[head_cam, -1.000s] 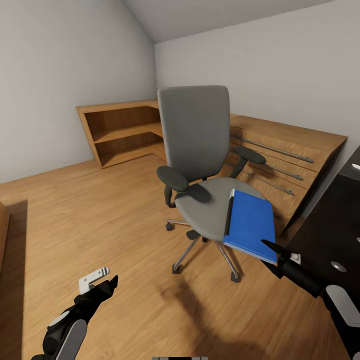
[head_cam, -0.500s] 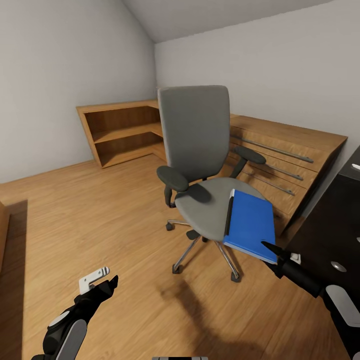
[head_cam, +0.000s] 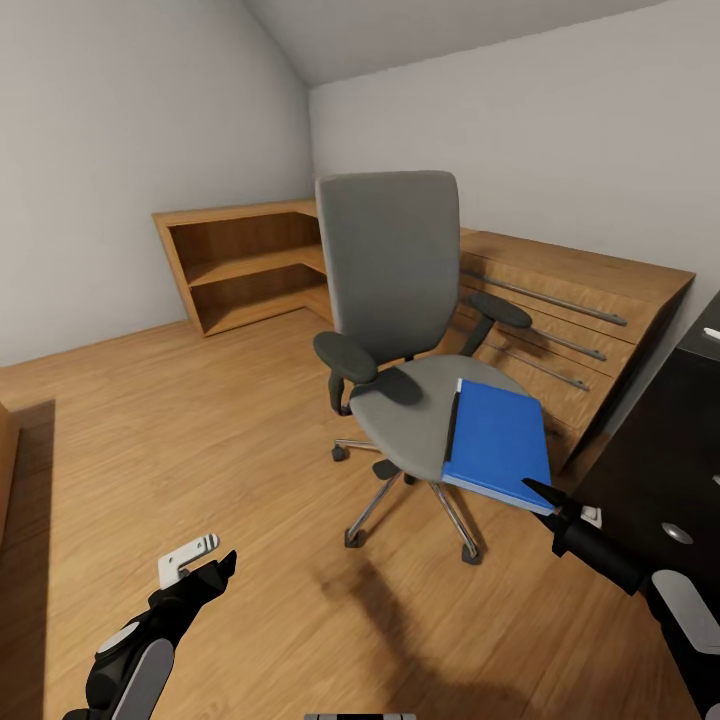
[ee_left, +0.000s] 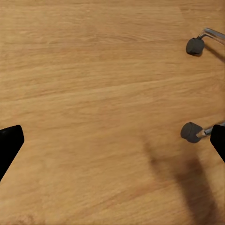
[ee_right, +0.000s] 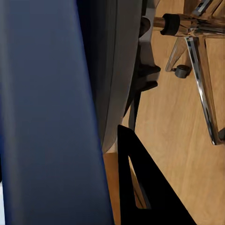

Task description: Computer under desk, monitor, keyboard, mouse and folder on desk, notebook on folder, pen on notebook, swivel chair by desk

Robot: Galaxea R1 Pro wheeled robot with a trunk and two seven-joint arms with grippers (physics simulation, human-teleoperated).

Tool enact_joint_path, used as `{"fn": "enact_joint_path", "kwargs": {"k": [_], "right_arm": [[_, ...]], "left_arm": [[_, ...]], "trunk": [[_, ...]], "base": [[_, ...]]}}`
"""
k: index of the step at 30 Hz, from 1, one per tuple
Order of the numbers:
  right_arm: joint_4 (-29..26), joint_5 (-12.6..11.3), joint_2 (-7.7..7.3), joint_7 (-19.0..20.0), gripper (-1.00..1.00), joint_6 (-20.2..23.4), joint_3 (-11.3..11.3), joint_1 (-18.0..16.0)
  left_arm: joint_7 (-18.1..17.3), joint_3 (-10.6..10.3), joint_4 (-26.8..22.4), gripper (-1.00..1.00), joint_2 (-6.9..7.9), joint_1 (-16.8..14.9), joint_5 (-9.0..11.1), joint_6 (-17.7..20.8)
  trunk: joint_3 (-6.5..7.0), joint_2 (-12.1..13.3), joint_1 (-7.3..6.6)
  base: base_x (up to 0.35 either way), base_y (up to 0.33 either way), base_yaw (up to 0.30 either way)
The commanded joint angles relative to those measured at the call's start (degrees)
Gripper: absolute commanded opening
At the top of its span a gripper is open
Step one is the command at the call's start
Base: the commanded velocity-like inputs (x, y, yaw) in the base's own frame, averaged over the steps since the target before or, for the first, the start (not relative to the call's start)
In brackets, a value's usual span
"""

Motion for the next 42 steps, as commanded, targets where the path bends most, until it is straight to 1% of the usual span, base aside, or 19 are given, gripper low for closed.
{"fn": "enact_joint_path", "kwargs": {"k": [1,16,23,27,29,30,32,33,34,36,38,42], "right_arm": [[0.0,0.5,0.01,0.2,-1.00,0.2,-0.1,0.0],[-0.4,0.6,0.01,0.2,-1.00,0.2,-0.1,0.0],[-5.0,0.9,0.09,-0.2,-1.00,0.0,-0.2,0.0],[-6.3,1.4,0.11,-0.8,-1.00,-0.1,-0.3,0.0],[-8.0,2.6,0.10,-2.2,-1.00,-0.2,-0.3,0.0],[-8.6,3.0,0.12,-2.7,-1.00,-0.2,-0.3,0.0],[-10.7,4.6,0.15,-4.9,-1.00,-0.2,-0.3,-0.1],[-12.2,5.9,0.17,-6.9,-1.00,-0.2,-0.3,-0.1],[-13.0,6.6,0.17,-7.9,-1.00,-0.1,-0.3,-0.1],[-16.1,9.4,0.21,-11.8,-1.00,-0.1,-0.2,0.0],[-18.5,11.2,0.63,-14.0,-1.00,-0.1,-0.2,0.0],[-19.8,12.4,1.77,-15.0,-1.00,0.0,-0.3,0.0]], "left_arm": [[0.6,-0.1,-0.1,1.00,0.06,0.0,0.6,0.1],[0.7,-0.1,0.1,1.00,-0.02,0.0,0.6,0.1],[0.8,-0.1,0.7,1.00,-0.03,0.0,0.6,0.0],[0.8,-0.5,0.9,1.00,-0.03,0.0,0.6,-0.1],[0.9,-2.1,1.3,1.00,-0.03,0.0,0.6,-0.3],[1.0,-2.4,1.4,1.00,-0.03,0.0,0.6,-0.3],[1.0,-3.3,1.9,1.00,0.00,0.0,0.5,-0.4],[1.1,-3.6,2.2,1.00,0.02,0.0,0.5,-0.4],[1.1,-3.7,2.3,1.00,0.03,0.0,0.5,-0.4],[1.1,-4.0,2.5,1.00,0.05,0.0,0.5,-0.4],[1.1,-4.0,2.6,1.00,0.07,0.0,0.5,-0.5],[1.0,-4.1,2.6,1.00,0.13,0.0,0.6,-0.5]], "trunk": [[0.17,0.0,-0.04],[3.50,0.2,-0.42],[5.05,0.3,-0.60],[5.93,0.3,-0.71],[6.38,0.4,-0.76],[6.60,0.4,-0.78],[7.04,0.4,-0.84],[7.26,0.4,-0.86],[7.48,0.4,-0.89],[7.93,0.5,-0.94],[8.37,0.5,-0.99],[9.26,0.5,-1.09]], "base": [[0.000,0.000,0.000],[0.000,0.000,0.000],[0.000,0.000,0.000],[0.000,0.000,0.000],[0.000,0.000,0.000],[0.000,0.000,0.000],[0.000,0.000,0.000],[0.000,0.000,0.000],[0.000,0.000,0.000],[-0.003,0.000,0.000],[-0.118,0.000,0.000],[-0.255,0.000,0.000]]}}
